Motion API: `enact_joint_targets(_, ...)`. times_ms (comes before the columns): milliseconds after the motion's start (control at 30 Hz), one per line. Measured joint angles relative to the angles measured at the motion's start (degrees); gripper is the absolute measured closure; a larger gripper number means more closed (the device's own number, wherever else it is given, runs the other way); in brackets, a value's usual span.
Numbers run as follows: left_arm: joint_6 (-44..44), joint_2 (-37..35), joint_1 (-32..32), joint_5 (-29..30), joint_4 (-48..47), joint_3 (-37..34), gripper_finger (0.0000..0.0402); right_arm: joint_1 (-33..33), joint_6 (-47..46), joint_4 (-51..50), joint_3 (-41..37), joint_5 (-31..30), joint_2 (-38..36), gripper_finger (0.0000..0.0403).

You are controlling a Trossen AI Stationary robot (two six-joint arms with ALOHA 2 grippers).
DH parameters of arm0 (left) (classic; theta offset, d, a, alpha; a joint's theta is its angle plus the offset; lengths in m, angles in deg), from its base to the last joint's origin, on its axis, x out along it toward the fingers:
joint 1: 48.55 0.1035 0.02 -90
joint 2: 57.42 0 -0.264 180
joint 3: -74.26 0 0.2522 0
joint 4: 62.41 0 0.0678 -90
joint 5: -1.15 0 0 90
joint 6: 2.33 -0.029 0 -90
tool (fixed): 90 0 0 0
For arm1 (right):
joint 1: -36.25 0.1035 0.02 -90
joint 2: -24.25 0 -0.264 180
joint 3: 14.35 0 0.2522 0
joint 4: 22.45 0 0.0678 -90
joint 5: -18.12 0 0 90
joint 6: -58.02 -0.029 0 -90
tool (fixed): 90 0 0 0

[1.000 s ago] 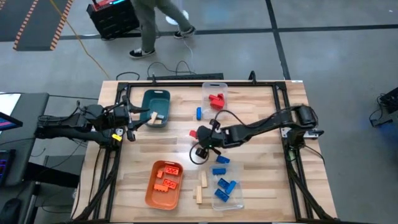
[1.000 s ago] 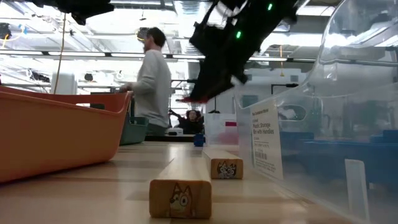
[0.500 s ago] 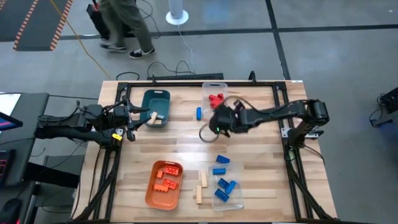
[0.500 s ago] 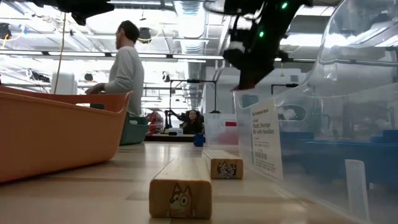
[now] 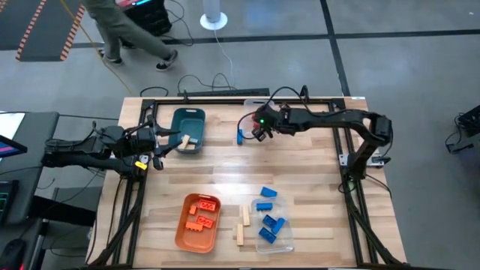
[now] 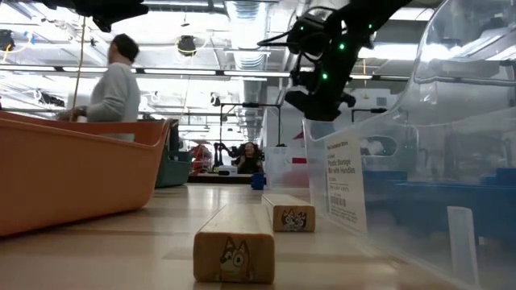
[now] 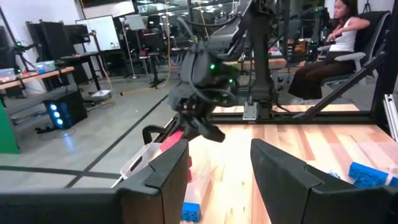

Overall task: Sort blocks
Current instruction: Put the red wooden block into the top transparent bin, then put the blue game piece into the bottom transparent bin

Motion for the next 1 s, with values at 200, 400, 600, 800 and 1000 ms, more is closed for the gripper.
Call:
enact_joint_targets(200,0.0,0.0,0.0,0.0,-0.2,0.0,0.0233,-2.0,1.0,6.2,-4.0,5.5,1.4,0.0315)
enact_joint_targets(400,0.1,0.0,0.0,0.0,-0.4,0.0,0.0233,-2.2,0.7,8.2,-6.4,6.0,1.4,0.0305)
enact_joint_targets(600,0.0,0.0,0.0,0.0,-0.4,0.0,0.0233,-2.1,0.6,8.0,-6.9,6.9,1.4,0.0245)
enact_joint_targets(800,0.0,0.0,0.0,0.0,-0.4,0.0,0.0233,-1.8,0.9,8.0,-6.9,6.9,1.3,0.0199)
enact_joint_targets(1000,0.0,0.0,0.0,0.0,-0.5,0.0,0.0233,-0.6,1.2,6.5,-5.2,6.9,1.2,0.0194)
